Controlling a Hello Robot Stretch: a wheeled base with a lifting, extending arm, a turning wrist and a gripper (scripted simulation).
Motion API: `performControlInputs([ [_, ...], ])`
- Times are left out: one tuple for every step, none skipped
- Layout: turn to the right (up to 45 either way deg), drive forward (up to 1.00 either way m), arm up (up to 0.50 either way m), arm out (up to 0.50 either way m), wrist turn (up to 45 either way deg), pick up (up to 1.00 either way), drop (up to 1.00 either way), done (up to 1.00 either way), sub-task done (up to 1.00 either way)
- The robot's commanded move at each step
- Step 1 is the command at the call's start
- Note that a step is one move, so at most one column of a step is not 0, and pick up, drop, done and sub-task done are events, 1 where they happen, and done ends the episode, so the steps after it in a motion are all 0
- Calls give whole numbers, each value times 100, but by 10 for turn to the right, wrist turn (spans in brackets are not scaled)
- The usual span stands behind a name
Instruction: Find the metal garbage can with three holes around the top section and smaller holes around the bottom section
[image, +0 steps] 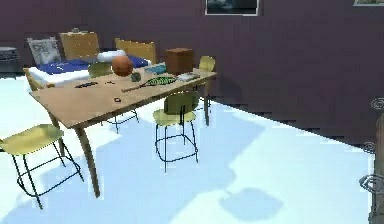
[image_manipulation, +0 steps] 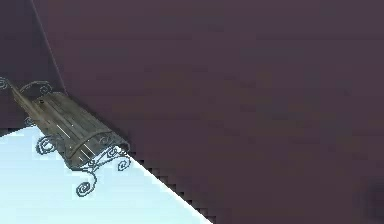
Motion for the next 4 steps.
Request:
performControlInputs([
  [0,30,0,0,0,0,0,0,0],
  [-450,0,0,0,0,0,0,0,0],
  [0,50,0,0,0,0,0,0,0],
  [-420,0,0,0,0,0,0,0,0],
])
